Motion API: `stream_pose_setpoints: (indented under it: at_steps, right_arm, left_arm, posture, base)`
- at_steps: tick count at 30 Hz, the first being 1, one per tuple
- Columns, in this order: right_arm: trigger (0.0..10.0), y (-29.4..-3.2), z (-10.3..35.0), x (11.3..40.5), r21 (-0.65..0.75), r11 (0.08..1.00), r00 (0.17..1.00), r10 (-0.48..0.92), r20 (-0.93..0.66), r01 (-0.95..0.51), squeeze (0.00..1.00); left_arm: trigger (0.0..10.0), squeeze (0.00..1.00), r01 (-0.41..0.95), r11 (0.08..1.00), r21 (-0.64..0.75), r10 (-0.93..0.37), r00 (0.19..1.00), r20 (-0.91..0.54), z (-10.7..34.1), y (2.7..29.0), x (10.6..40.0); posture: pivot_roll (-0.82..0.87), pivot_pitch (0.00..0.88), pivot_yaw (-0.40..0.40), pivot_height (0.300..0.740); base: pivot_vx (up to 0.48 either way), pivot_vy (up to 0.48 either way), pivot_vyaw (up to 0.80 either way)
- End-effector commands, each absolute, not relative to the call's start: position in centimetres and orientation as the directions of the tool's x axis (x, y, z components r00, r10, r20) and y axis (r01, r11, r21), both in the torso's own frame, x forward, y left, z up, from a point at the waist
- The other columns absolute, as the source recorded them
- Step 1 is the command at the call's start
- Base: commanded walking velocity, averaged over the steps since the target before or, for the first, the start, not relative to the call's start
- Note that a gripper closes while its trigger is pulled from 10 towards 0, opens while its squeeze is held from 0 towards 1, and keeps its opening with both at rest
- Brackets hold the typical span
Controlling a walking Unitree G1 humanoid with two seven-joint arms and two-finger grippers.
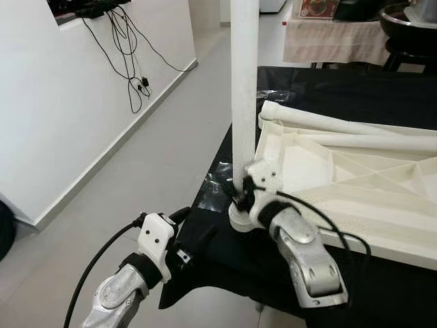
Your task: Building children table
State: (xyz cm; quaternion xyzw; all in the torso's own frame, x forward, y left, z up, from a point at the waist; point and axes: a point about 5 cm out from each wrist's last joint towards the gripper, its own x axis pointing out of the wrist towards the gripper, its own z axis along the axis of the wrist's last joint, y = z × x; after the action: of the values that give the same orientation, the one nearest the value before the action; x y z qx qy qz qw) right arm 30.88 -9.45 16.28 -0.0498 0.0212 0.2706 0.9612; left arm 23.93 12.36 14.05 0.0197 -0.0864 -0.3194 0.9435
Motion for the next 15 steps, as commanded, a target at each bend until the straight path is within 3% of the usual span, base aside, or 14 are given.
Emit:
stream_pose_setpoints:
  at_steps: [1,3,4,5,6,7,8,12,15]
  right_arm:
    - [10.0,-8.7,17.2,30.9,-0.059,0.799,0.801,0.598,-0.042,-0.599,1.00]
    - [10.0,-8.1,19.1,30.9,-0.089,0.605,0.608,0.794,-0.002,-0.791,1.00]
    - [10.0,-8.1,19.1,30.9,-0.089,0.605,0.608,0.794,-0.002,-0.791,1.00]
    - [10.0,-7.9,19.5,30.8,-0.102,0.501,0.505,0.863,-0.006,-0.859,1.00]
    - [10.0,-7.9,19.5,30.8,-0.102,0.501,0.505,0.863,-0.006,-0.859,1.00]
    - [10.0,-7.8,19.7,30.7,-0.111,0.429,0.433,0.901,-0.012,-0.896,1.00]
    - [10.0,-7.7,19.9,30.8,-0.138,0.359,0.366,0.930,-0.031,-0.923,0.00]
    - [10.0,-7.3,20.2,31.9,-0.118,0.233,0.240,0.969,-0.051,-0.965,0.00]
    - [10.0,-7.1,20.3,32.6,-0.090,0.212,0.217,0.975,-0.043,-0.973,0.00]
  left_arm:
    - [10.0,0.00,0.591,0.801,0.094,-0.598,0.792,0.118,13.6,12.9,23.9]
    - [10.0,0.00,0.597,0.797,0.092,-0.604,0.788,0.116,13.5,12.9,24.0]
    - [10.0,0.00,0.597,0.797,0.092,-0.604,0.788,0.116,13.5,12.9,24.0]
    - [10.0,0.00,0.598,0.796,0.091,-0.605,0.788,0.116,13.5,12.8,24.0]
    - [10.0,0.00,0.598,0.796,0.091,-0.605,0.788,0.116,13.5,12.8,24.0]
    - [10.0,0.00,0.598,0.796,0.091,-0.605,0.788,0.116,13.5,12.8,24.0]
    - [10.0,0.00,0.598,0.796,0.091,-0.605,0.788,0.117,13.5,12.8,23.9]
    - [10.0,0.00,0.593,0.800,0.093,-0.600,0.791,0.116,13.5,12.8,23.9]
    - [10.0,0.00,0.593,0.800,0.093,-0.600,0.792,0.115,13.5,12.8,23.8]
  posture:
    - [-0.03,0.176,0.097,0.740]
    - [-0.03,0.175,0.097,0.740]
    - [-0.03,0.175,0.097,0.740]
    - [-0.03,0.174,0.097,0.740]
    - [-0.03,0.174,0.097,0.740]
    - [-0.03,0.173,0.095,0.740]
    - [-0.02,0.171,0.094,0.740]
    - [-0.01,0.168,0.094,0.740]
    - [-0.01,0.166,0.094,0.740]
  base:
    - [0.000,0.000,0.00]
    - [0.000,0.000,0.00]
    - [0.000,0.000,0.00]
    - [0.000,0.000,0.00]
    - [0.000,0.000,0.00]
    - [0.000,0.000,0.00]
    - [0.000,0.000,0.00]
    - [0.000,0.000,0.00]
    - [0.000,0.000,0.00]
